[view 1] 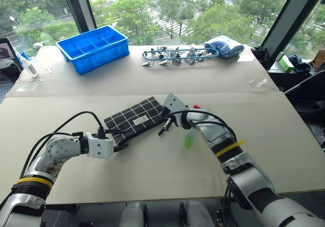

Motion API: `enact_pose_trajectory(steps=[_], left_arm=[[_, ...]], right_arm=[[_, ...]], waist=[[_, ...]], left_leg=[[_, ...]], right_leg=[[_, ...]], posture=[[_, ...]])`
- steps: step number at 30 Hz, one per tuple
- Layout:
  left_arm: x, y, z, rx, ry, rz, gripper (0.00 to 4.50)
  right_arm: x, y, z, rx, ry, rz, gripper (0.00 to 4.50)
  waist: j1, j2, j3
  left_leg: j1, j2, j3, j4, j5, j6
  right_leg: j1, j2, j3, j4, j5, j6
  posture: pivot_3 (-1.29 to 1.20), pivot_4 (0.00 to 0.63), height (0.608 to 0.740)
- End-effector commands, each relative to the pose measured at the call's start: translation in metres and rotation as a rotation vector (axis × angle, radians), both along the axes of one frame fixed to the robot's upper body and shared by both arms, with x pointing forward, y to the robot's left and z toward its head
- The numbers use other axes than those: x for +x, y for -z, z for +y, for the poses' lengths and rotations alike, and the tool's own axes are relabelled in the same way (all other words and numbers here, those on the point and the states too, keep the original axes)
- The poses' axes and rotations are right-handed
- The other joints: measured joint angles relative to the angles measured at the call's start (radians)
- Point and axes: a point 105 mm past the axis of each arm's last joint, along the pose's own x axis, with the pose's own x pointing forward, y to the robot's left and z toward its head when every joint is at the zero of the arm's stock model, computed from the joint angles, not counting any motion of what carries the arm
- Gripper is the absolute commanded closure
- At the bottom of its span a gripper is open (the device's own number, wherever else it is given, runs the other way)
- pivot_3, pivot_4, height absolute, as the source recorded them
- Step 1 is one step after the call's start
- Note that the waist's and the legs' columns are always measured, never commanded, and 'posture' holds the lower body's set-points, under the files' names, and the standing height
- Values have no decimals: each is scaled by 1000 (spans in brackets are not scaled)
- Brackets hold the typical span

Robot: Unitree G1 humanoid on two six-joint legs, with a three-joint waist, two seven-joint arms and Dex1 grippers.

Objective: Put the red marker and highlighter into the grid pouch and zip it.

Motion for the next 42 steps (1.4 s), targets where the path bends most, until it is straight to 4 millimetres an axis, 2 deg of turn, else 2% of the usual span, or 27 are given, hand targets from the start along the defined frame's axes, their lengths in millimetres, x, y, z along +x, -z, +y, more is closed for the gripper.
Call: enact_pose_trajectory(steps=[1, 4, 7, 11, 14, 17, 20, 22, 24, 28, 32, 42], left_arm=[[3, -5, -1, -45, -6, -2, 4474], [4, -6, -2, -67, -10, 1, 4474], [7, -11, -4, -112, -23, -3, 4474], [8, -14, -5, -149, -34, 6, 4500], [8, -16, -5, -173, -45, 19, 4500], [11, -26, -8, -249, -65, 19, 4500], [19, -51, -16, -414, -108, 22, 4500], [21, -63, -21, -468, -115, 33, 4500], [21, -72, -24, -509, -129, 67, 4500], [16, -77, -29, -493, -130, 123, 4500], [16, -77, -31, -480, -140, 153, 4500], [18, -81, -37, -516, -164, 177, 4500]], right_arm=[[0, -4, -7, 7, 14, -5, 4500], [-2, -3, -8, 7, 7, 3, 4500], [-7, -12, -4, 109, -10, 34, 4500], [-3, -41, -10, 264, 43, 60, 3443], [-9, -70, -12, 437, 25, 105, 2495], [-17, -102, -26, 577, 17, 162, 1442], [-29, -119, -45, 641, -7, 196, 1442], [-30, -117, -58, 606, 35, 176, 1442], [-35, -107, -69, 537, 74, 161, 1442], [-38, -77, -81, 393, 172, 128, 1442], [-29, -58, -82, 351, 276, 126, 1442], [-15, -48, -69, 393, 341, 147, 1442]], waist=[[0, 0, 0], [2, 0, 0], [3, 0, 0], [1, 0, 0], [1, 0, 0], [1, 0, 0], [5, 0, 0], [7, 0, 0], [5, 0, 0], [0, -1, 0], [-10, -1, 1], [1, -1, 1]], left_leg=[[0, 0, 0, 0, 0, 0], [-1, 0, 0, 0, 0, 0], [-2, 0, -1, 0, 0, 0], [-5, 0, -1, 1, 0, 0], [-10, 0, -1, 1, 0, 0], [-13, 0, -1, 1, 0, 0], [-15, 0, -2, 1, 0, 0], [-16, 0, -3, 2, 0, 0], [-17, 0, -3, 2, 0, 1], [-17, -2, -3, 2, -1, 1], [-16, -1, -2, 2, 0, 1], [-16, -2, -2, 2, 0, 0]], right_leg=[[0, 0, 0, 0, 0, 0], [-1, 0, 0, 0, 0, 0], [-1, 0, 0, -1, 0, 1], [-3, 0, 0, -1, 1, 1], [-9, 0, 0, 0, 1, 1], [-12, 0, 0, 0, 1, 1], [-12, 0, 0, 0, 1, 2], [-11, -1, 0, -1, 2, 4], [-11, -1, 0, -1, 3, 5], [-11, 0, 0, -2, 3, 5], [-12, 2, 3, -3, 2, 5], [-12, 1, 3, -3, 2, 4]], posture=[[0, 150, 740], [0, 150, 740], [0, 150, 740], [0, 150, 740], [0, 150, 740], [0, 150, 740], [0, 150, 740], [0, 150, 740], [0, 150, 740], [0, 150, 740], [0, 150, 740], [0, 150, 740]])
